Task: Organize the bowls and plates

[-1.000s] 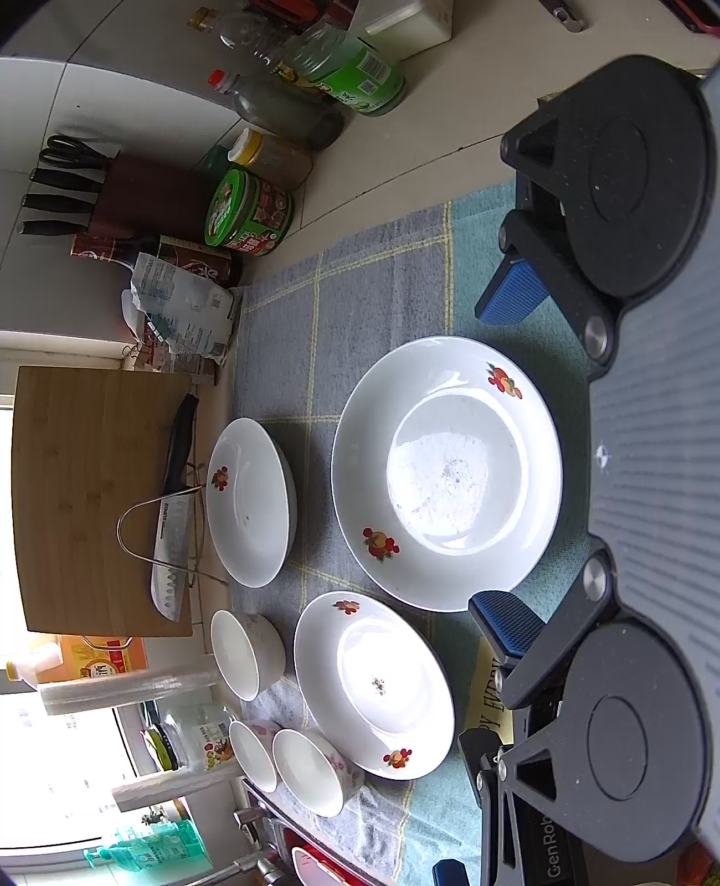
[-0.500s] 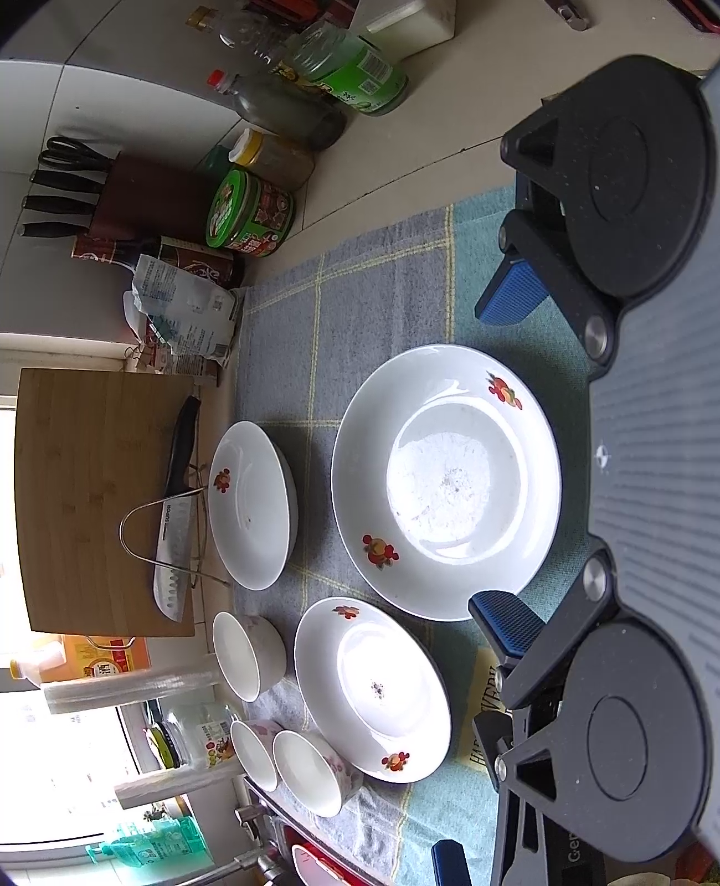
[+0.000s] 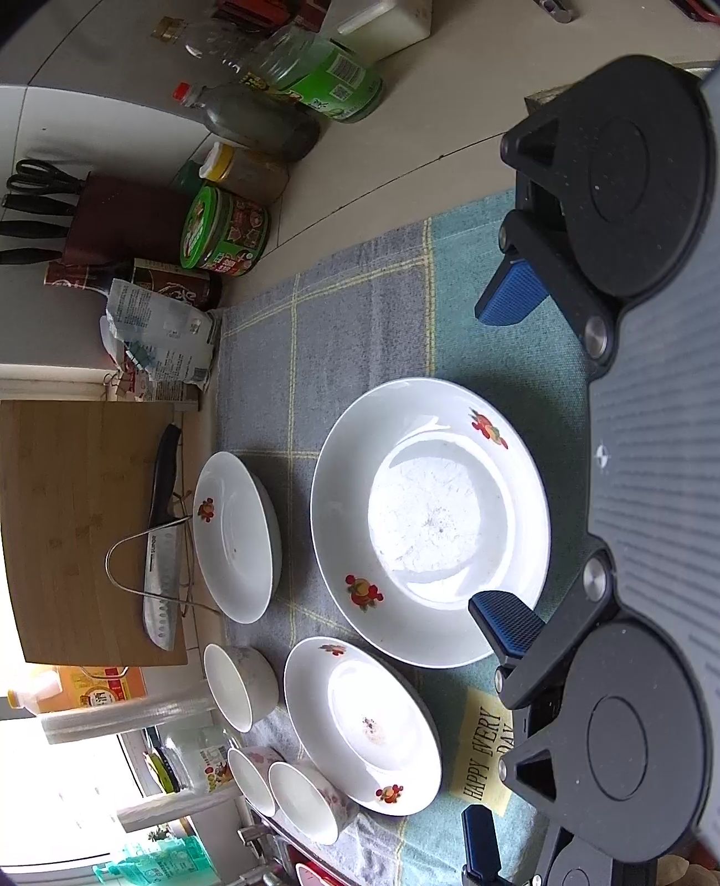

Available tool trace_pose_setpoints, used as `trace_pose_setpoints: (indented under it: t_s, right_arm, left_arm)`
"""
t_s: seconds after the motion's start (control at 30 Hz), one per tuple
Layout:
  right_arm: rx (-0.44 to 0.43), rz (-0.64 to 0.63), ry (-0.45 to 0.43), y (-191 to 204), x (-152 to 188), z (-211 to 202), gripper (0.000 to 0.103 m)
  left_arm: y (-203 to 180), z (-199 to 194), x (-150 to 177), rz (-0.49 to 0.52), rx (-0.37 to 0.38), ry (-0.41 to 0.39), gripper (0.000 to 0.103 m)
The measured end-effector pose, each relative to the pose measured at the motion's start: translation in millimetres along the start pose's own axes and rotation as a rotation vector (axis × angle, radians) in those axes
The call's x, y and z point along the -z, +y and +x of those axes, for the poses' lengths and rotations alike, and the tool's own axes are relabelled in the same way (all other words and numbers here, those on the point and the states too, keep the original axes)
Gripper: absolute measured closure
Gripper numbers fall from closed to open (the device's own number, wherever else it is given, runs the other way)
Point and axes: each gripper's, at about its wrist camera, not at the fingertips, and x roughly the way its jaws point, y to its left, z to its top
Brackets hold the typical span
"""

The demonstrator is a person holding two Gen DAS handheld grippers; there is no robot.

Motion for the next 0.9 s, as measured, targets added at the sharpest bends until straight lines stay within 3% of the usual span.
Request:
trace_pose_setpoints:
  t_s: [0.47, 0.9]
  right_arm:
    - [0.053, 0.099, 0.014, -31, 10, 22, 0.000]
    - [0.132, 0.137, 0.027, -34, -13, 45, 0.000]
  left_arm:
    - [-15, 46, -1, 0.145, 0.135, 0.025, 0.001]
    - [-26, 63, -13, 0.284, 0.238, -0.065, 0.001]
